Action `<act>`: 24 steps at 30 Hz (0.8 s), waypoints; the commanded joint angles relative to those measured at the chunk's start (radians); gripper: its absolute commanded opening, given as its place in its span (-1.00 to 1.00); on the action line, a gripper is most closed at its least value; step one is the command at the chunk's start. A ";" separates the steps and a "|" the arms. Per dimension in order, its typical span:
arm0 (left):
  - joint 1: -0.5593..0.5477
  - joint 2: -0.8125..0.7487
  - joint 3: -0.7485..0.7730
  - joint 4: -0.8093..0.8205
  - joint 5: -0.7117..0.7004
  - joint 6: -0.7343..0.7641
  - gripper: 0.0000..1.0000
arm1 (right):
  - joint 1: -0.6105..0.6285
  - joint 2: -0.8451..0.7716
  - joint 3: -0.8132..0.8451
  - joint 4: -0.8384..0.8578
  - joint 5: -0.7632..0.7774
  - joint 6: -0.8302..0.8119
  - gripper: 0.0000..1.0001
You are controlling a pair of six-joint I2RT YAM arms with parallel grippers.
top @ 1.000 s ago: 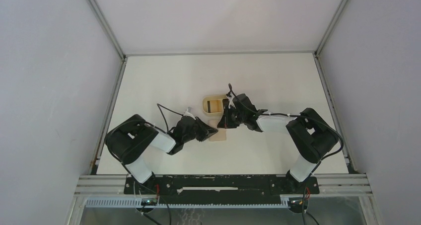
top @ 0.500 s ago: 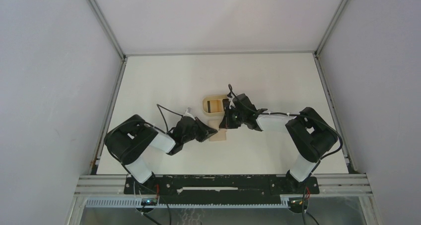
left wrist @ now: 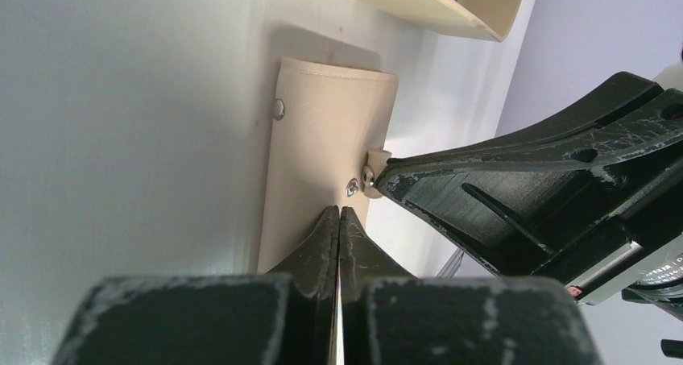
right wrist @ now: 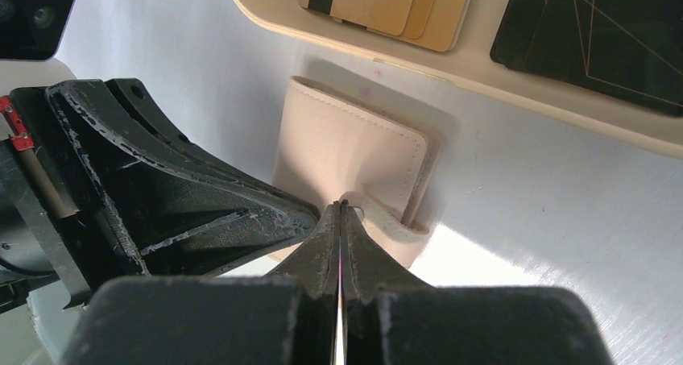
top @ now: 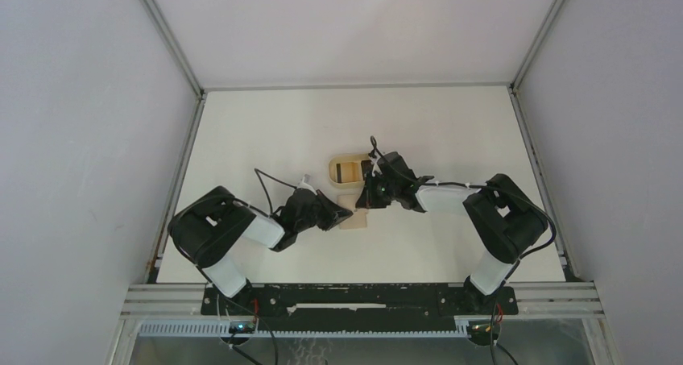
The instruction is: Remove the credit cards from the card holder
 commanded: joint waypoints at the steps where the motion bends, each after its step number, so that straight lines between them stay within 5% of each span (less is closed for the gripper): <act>1: 0.005 -0.019 0.007 -0.062 -0.023 0.043 -1.00 | 0.010 -0.007 0.046 0.016 0.000 -0.012 -1.00; 24: 0.017 -0.031 -0.011 -0.065 -0.026 0.049 -1.00 | 0.028 0.061 0.046 -0.025 0.039 -0.037 -1.00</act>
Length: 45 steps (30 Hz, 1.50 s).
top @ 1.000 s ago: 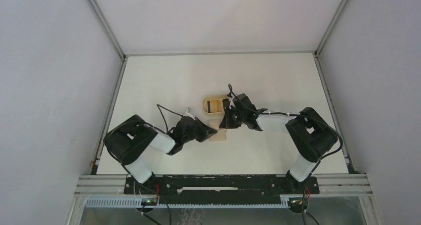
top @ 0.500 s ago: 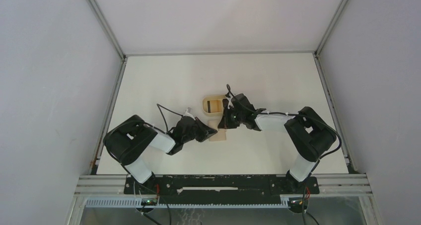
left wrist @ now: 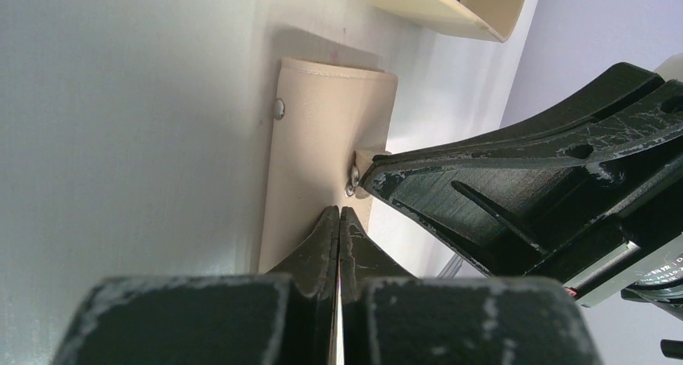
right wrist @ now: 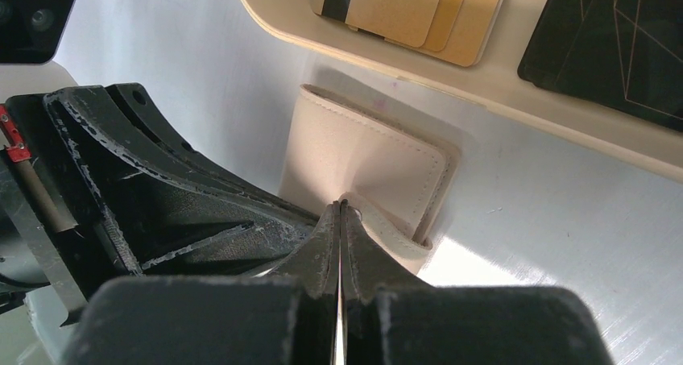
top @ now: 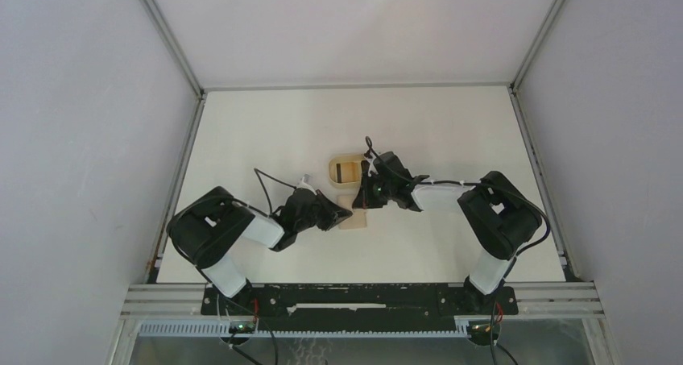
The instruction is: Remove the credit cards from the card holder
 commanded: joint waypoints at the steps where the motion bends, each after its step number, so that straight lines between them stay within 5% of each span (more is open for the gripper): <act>1: 0.014 -0.025 -0.012 -0.051 -0.028 0.044 -1.00 | 0.010 0.025 0.018 -0.036 0.046 -0.037 -1.00; 45: 0.020 -0.059 0.001 -0.196 -0.099 0.087 -1.00 | 0.026 -0.013 -0.105 0.076 -0.003 0.033 -1.00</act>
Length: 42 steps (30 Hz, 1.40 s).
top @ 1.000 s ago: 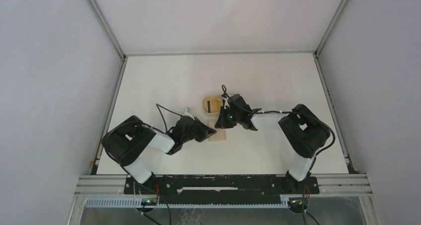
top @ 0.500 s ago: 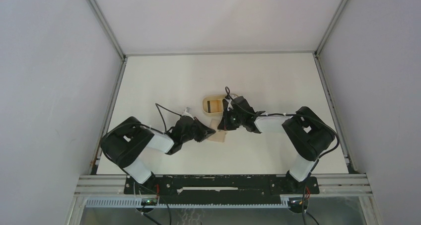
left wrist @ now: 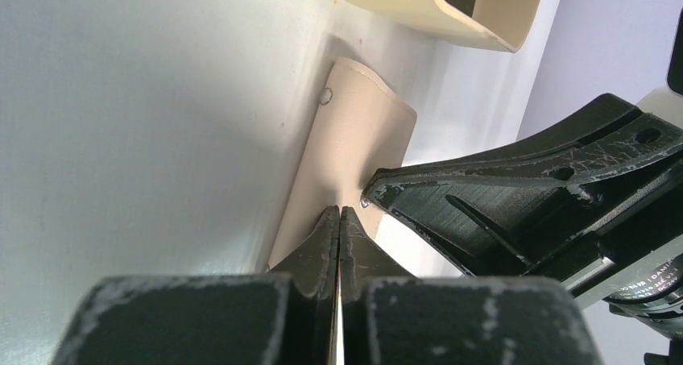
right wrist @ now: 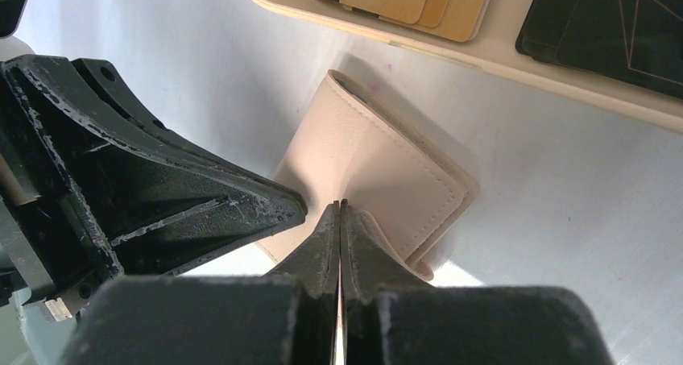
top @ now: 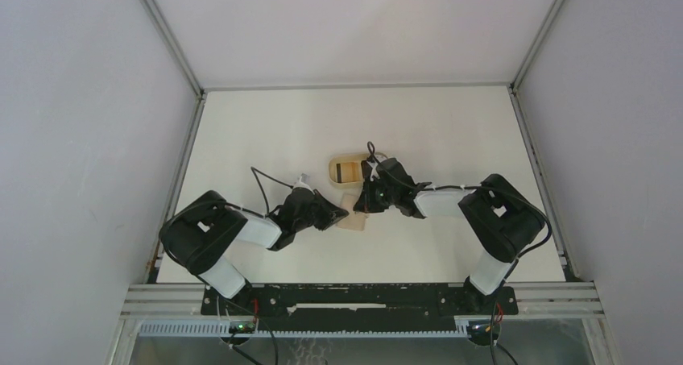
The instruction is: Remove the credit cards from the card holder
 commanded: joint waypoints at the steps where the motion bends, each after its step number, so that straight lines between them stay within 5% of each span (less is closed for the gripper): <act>1: 0.011 -0.002 0.001 -0.104 -0.062 0.054 -1.00 | 0.014 0.002 -0.025 -0.014 -0.021 0.031 -1.00; 22: 0.010 -0.008 0.007 -0.126 -0.067 0.065 -1.00 | 0.014 -0.114 -0.036 -0.044 -0.010 0.007 -1.00; 25: 0.010 -0.012 0.009 -0.135 -0.067 0.070 -1.00 | 0.022 -0.135 -0.036 -0.084 0.031 -0.024 -0.22; 28: 0.011 -0.017 0.011 -0.144 -0.067 0.073 -1.00 | 0.046 -0.189 -0.035 -0.129 0.115 -0.075 0.18; 42: 0.010 -0.013 0.023 -0.158 -0.067 0.085 -1.00 | 0.172 -0.211 0.018 -0.263 0.410 -0.179 0.13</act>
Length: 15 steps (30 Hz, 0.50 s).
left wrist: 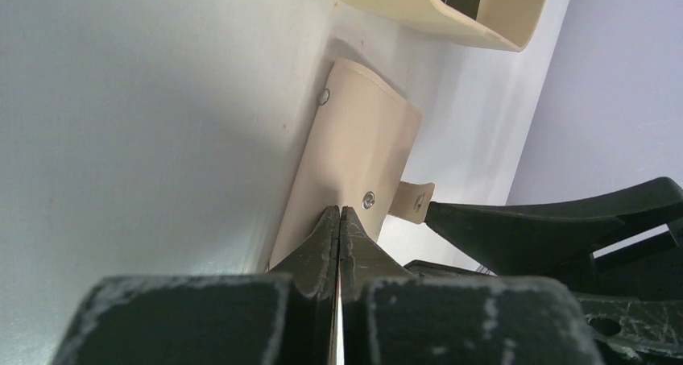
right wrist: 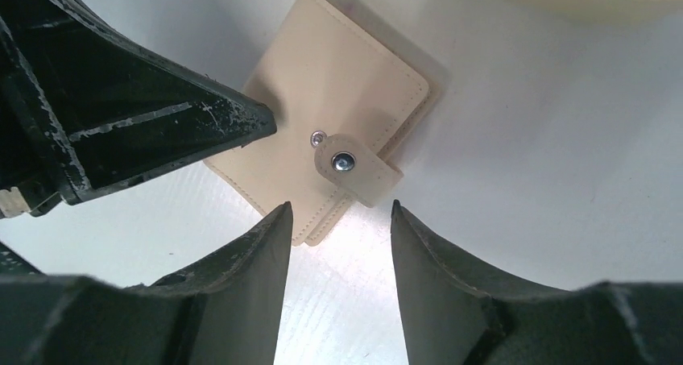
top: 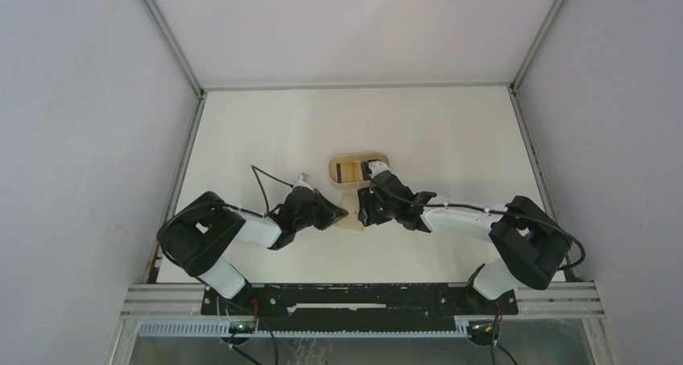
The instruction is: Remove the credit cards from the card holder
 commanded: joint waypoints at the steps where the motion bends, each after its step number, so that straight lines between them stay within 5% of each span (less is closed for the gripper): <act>1: 0.011 0.001 0.013 -0.118 -0.060 0.060 -1.00 | 0.040 0.008 0.059 -0.028 0.119 -0.056 0.13; 15: 0.012 0.010 0.016 -0.118 -0.051 0.067 -1.00 | 0.089 0.096 0.169 -0.070 0.228 -0.099 -0.04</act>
